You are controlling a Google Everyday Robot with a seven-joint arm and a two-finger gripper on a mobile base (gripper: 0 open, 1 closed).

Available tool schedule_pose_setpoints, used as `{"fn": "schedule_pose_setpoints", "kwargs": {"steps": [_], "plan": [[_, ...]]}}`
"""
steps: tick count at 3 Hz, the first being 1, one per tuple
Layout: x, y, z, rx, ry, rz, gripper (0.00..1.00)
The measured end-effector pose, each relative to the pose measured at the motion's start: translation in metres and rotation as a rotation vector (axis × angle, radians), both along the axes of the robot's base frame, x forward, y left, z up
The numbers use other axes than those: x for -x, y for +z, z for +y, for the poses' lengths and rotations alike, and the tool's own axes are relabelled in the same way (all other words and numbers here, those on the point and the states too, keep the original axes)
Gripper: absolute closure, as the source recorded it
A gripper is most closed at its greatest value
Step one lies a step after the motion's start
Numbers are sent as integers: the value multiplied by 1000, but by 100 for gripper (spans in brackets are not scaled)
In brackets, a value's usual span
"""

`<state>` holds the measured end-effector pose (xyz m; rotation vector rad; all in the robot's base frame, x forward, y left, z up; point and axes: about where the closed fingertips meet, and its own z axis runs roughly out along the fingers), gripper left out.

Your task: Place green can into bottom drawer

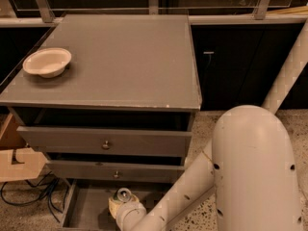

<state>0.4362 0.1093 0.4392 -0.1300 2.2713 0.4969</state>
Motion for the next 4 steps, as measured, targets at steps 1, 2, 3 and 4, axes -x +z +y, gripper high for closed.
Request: {"fn": "schedule_pose_setpoints", "kwargs": {"steps": [1,2,3,4], "plan": [[0,-16,13,-80,65,26,100],[-2,-22,28,-150,135,20,100],[-2,-22,46,-202,216,1,100],[-2,-21,47,-203,219,-1,100]]}}
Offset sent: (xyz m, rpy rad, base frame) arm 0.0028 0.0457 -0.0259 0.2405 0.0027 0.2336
